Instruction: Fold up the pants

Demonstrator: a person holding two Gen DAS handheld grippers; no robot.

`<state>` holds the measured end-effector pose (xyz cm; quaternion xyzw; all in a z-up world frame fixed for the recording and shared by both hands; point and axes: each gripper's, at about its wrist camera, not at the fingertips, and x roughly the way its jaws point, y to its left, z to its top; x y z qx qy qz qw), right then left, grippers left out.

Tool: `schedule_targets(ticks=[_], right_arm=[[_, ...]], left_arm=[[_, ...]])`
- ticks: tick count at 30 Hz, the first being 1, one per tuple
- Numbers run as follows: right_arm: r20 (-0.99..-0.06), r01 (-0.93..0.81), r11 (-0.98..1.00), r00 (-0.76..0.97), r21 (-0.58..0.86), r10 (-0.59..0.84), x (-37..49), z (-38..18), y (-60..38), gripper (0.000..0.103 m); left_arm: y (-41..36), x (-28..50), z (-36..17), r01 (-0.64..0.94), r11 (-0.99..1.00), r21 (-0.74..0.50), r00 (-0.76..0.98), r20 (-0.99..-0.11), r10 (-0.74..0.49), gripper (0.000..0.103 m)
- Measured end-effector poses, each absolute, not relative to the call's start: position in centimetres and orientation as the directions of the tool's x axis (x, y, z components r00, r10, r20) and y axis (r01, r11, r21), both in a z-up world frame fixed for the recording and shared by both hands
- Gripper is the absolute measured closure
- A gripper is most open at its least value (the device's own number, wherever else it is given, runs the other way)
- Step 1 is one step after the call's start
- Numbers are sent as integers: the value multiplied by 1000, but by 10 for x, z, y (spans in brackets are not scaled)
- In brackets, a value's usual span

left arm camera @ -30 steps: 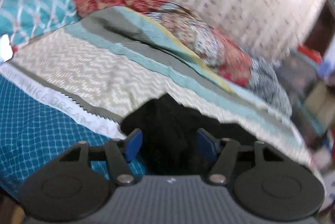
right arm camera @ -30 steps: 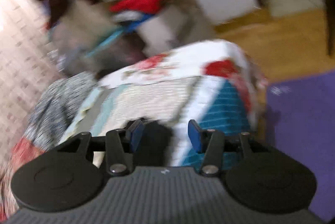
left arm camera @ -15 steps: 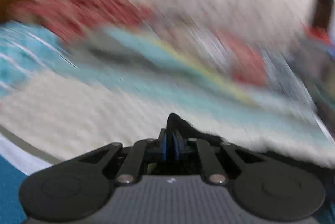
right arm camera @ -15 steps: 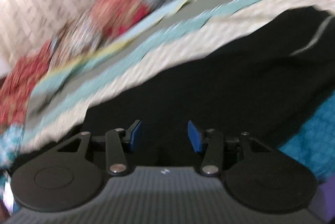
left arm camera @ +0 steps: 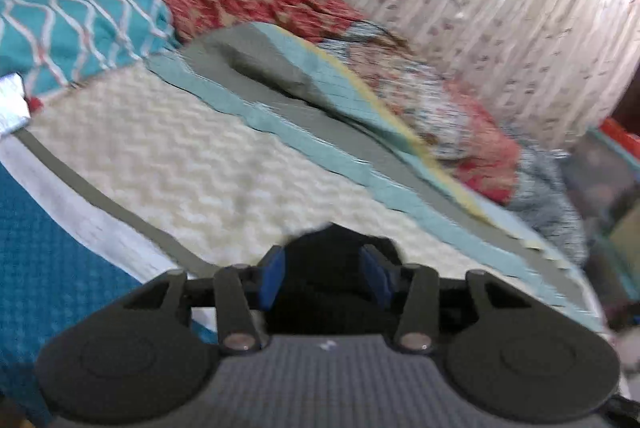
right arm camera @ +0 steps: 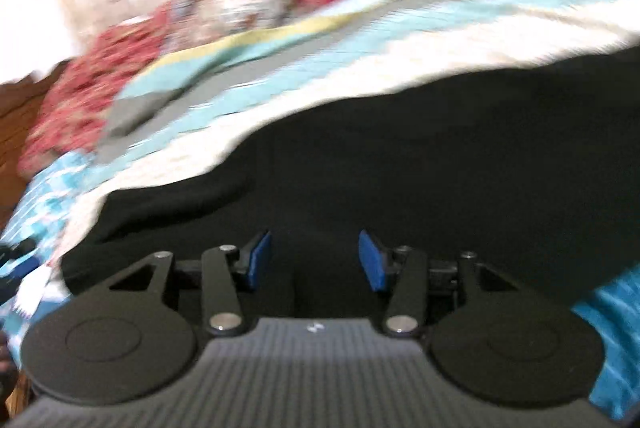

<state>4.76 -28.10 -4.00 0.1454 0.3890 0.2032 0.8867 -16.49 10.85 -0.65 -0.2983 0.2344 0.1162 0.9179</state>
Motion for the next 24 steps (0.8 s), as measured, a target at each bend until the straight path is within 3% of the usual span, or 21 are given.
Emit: schedule_targets(ticks=[5,9,11,13,16,21,24], right_arm=[[-598,-477,775,500,415,627,62,-31,-203,51],[-617,-537,699,364,473,697,69,-58,-139,55],[-671,-529,650,189,546,717,64,-80,-117,66],[-681,-562,569,15,600,732,38,-95,-107,65],[-691,-664,527,22,529,722,12,-92,-108,66],[-607,-577,567,149,588,781,33,-73,-159,65],[-572,-471,632,284,615,769,46,-67,-201,65]], left_arm=[[93,-154,-6,-264,772,-578,888,-458,-39,61],[74,-126,-12,-237,795,-559,876,-476,-73,65],[63,-117,-19,-224,822,-524,860,-503,-86,68],[51,-111,-29,-247,852,-461,824,-563,-66,69],[50,-105,-48,-274,852,-446,779,-623,-76,70],[49,-87,-27,-214,861,-462,817,-567,-102,71],[43,-54,-23,-172,877,-449,802,-580,-139,71]])
